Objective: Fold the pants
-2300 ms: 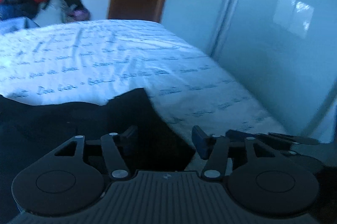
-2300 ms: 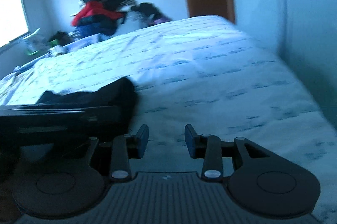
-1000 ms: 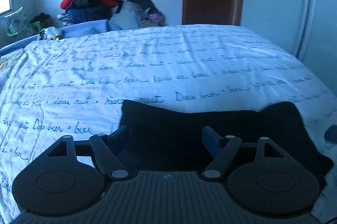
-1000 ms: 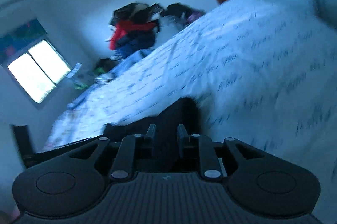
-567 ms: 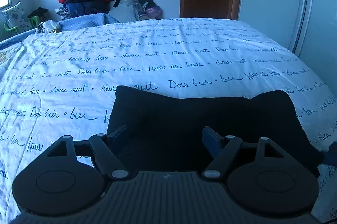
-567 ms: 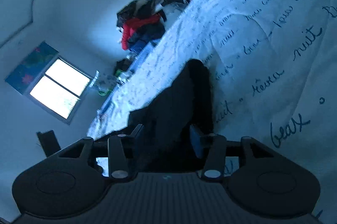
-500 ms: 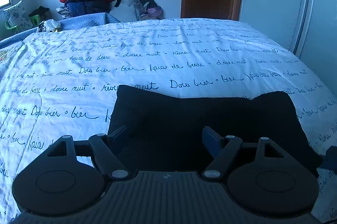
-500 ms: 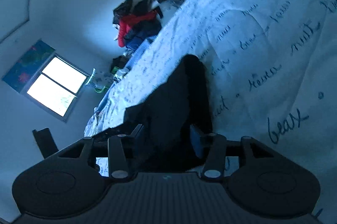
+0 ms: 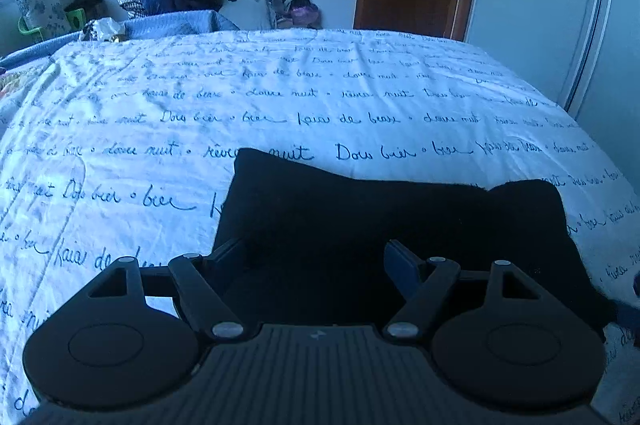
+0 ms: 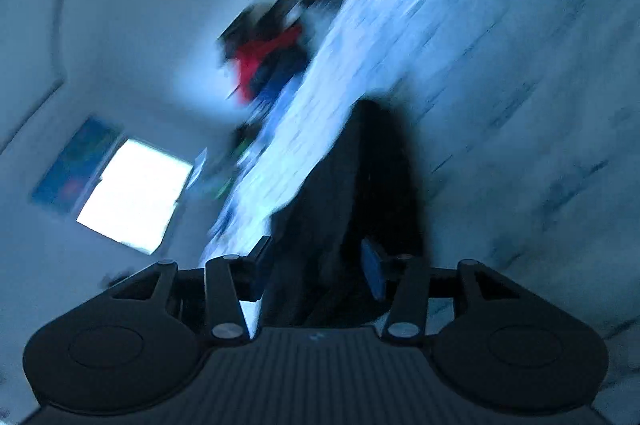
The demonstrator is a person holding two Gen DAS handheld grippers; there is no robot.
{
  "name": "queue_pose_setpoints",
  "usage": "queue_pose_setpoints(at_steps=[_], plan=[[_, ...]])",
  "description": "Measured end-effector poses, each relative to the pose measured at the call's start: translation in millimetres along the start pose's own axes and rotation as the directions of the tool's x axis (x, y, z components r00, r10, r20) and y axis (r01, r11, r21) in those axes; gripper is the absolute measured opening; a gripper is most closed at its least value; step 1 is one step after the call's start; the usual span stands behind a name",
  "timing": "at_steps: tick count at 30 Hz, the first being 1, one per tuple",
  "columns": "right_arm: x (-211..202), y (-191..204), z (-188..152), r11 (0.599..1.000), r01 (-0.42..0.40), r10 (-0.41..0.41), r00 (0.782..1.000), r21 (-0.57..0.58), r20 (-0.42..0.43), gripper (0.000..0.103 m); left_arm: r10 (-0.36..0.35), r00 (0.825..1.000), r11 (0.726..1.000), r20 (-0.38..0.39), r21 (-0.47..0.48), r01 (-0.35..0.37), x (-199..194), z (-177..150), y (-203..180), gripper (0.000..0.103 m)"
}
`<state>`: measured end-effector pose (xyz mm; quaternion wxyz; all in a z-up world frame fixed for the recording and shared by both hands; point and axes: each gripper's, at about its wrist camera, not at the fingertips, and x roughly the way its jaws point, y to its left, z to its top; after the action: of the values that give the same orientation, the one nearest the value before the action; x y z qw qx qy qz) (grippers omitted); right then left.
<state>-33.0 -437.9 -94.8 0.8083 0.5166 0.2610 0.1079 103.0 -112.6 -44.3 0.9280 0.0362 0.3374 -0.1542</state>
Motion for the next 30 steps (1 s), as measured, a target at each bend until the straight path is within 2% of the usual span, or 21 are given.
queue_pose_setpoints(at_steps=[1, 4, 7, 12, 15, 18, 21, 24, 27, 28, 30], plan=[[-1, 1, 1, 1.000, 0.020, -0.020, 1.000, -0.015, 0.022, 0.047, -0.002, 1.000, 1.000, 0.000, 0.001, 0.002, 0, 0, 0, 0.078], [-3, -1, 3, 1.000, -0.014, 0.013, 1.000, 0.016, 0.016, 0.048, -0.016, 1.000, 1.000, -0.003, 0.004, 0.016, -2, 0, -1, 0.078], [-4, 7, -2, 1.000, -0.019, 0.019, 1.000, -0.014, 0.005, 0.048, -0.022, 1.000, 1.000, -0.005, 0.002, 0.022, -2, -1, -3, 0.078], [2, 11, -9, 1.000, -0.015, 0.014, 0.998, -0.018, -0.056, 0.048, -0.038, 0.999, 0.999, 0.000, 0.015, 0.038, -5, -1, -8, 0.078], [14, 5, -12, 0.999, -0.037, 0.039, 0.993, 0.021, -0.112, 0.048, -0.055, 0.998, 0.998, -0.008, 0.013, 0.055, -6, -1, -10, 0.078], [24, 8, -14, 0.999, -0.036, 0.036, 0.991, 0.003, -0.132, 0.048, -0.069, 0.998, 0.997, -0.008, 0.024, 0.070, -8, -2, -14, 0.079], [28, 9, -10, 0.999, -0.050, 0.049, 0.994, -0.007, -0.097, 0.048, -0.083, 0.996, 0.996, -0.021, 0.037, 0.084, -7, -4, -18, 0.079], [29, 15, -2, 0.996, -0.045, 0.042, 0.998, -0.074, -0.047, 0.048, -0.086, 0.996, 0.995, -0.027, 0.043, 0.087, -6, -6, -21, 0.079], [39, 11, 4, 0.995, 0.017, -0.021, 0.999, -0.097, -0.039, 0.048, -0.093, 0.995, 0.995, -0.036, 0.043, 0.095, -5, -7, -23, 0.079], [42, 7, 5, 0.996, 0.026, -0.030, 0.998, -0.089, -0.047, 0.046, -0.100, 0.994, 0.994, -0.037, 0.045, 0.101, -6, -7, -24, 0.079], [40, 3, 2, 0.996, 0.028, -0.032, 0.999, -0.089, -0.039, 0.034, -0.109, 0.993, 0.992, -0.036, 0.054, 0.111, -7, -8, -26, 0.079]])
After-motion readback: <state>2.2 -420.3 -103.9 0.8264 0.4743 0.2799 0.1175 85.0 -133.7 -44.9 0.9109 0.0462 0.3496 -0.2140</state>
